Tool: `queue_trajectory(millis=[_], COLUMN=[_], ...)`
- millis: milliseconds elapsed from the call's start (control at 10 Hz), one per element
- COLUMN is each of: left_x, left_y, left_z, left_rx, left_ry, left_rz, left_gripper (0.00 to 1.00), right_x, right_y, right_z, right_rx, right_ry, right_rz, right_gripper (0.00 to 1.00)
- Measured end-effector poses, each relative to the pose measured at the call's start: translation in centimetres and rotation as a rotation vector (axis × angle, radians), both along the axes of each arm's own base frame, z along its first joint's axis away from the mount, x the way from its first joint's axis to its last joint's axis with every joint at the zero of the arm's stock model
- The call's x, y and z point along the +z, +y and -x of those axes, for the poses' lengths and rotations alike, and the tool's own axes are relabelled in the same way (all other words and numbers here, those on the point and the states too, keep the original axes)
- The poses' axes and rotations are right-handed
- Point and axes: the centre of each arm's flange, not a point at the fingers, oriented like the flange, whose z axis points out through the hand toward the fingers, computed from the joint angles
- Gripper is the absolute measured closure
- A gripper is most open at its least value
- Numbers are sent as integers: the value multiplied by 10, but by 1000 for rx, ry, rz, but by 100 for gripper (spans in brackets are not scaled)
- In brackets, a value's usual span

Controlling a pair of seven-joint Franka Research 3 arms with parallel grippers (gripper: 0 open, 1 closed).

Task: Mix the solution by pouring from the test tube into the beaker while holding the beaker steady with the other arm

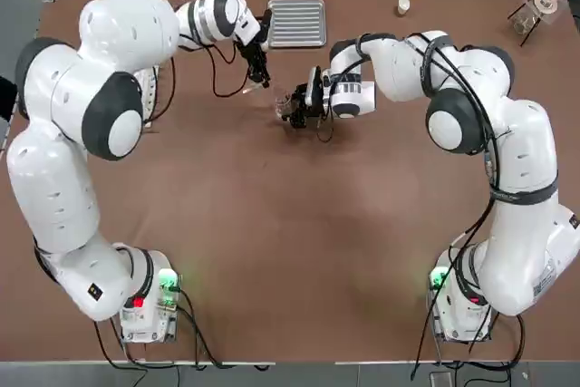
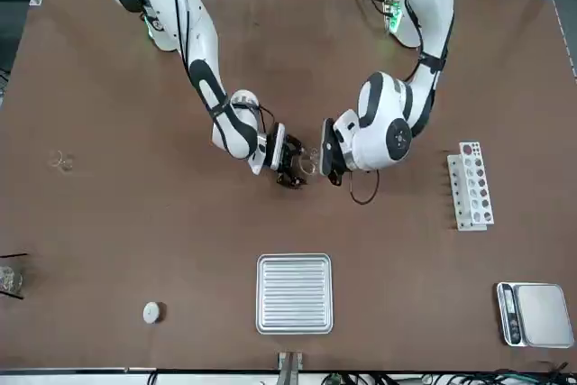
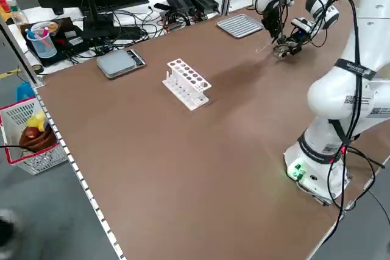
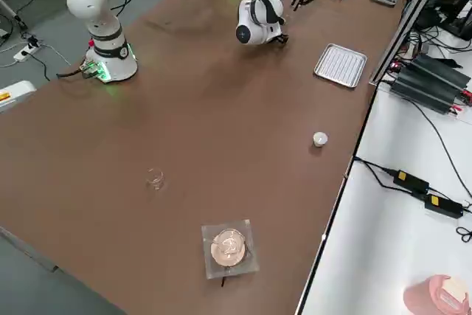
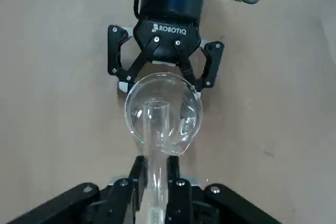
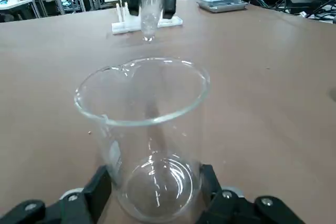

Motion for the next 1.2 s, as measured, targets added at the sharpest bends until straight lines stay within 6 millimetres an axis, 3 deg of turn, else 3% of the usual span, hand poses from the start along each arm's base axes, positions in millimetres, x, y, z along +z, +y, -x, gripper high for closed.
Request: queue_trajectory(millis=[700,1200], left_x=[13,2], left_y=[-24,-37], left_z=[5,10], left_rx=[14,-15], left_ry=[-49,-67], left_rz=[-130,-193], left_gripper=[79,79], right_x=[0,0], right_y=[0,-1], right_z=[0,0], right_rx=[0,-1], right_ry=[0,0], right_rz=[0,1], right_gripper=[25,26])
